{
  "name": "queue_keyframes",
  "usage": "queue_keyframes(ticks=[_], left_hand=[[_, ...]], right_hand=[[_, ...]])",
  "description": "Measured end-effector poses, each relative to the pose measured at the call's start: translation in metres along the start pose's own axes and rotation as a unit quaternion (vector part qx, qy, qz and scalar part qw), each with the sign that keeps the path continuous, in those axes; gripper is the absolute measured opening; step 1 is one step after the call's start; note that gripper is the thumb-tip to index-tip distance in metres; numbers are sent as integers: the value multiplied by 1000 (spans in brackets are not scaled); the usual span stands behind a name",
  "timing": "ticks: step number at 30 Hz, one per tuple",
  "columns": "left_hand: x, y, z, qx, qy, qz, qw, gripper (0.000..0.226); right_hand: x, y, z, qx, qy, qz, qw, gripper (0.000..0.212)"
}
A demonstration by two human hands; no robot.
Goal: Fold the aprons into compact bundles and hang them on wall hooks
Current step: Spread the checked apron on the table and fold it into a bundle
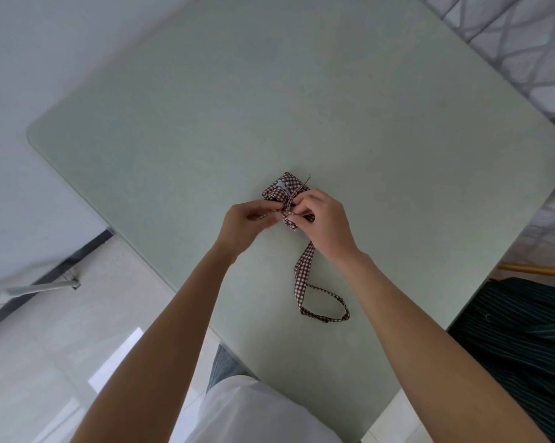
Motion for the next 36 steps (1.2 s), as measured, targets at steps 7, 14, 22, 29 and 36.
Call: queue_keyframes(ticks=[7,14,22,29,36], left_hand=[[11,9,4,-88,16,49,995,7],[4,7,7,-160,38,211,963,1],[10,-9,-6,-213,-90,318,919,25],[33,-55,-82,50,-454,418,785,25],[64,-75,-120,125,-300,618,716,30]], right_hand=[[-6,9,-3,-51,0,-55,997,13],[-6,5,-1,-64,-33,-57,996,15],[2,7,-24,-78,-94,70,990,19],[-27,39,-128,11,-30,-79,996,24],[-43,43,-191,91,80,-258,959,18]])
Point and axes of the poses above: each hand's wrist, its own z-axis towards the middle knuckle, its own y-axis out of the back of the hand, x = y × z, the point moved 1 cm from there along z, towards the middle knuckle, and after that the axes turned 3 degrees about -x, right-handed, at the moved point
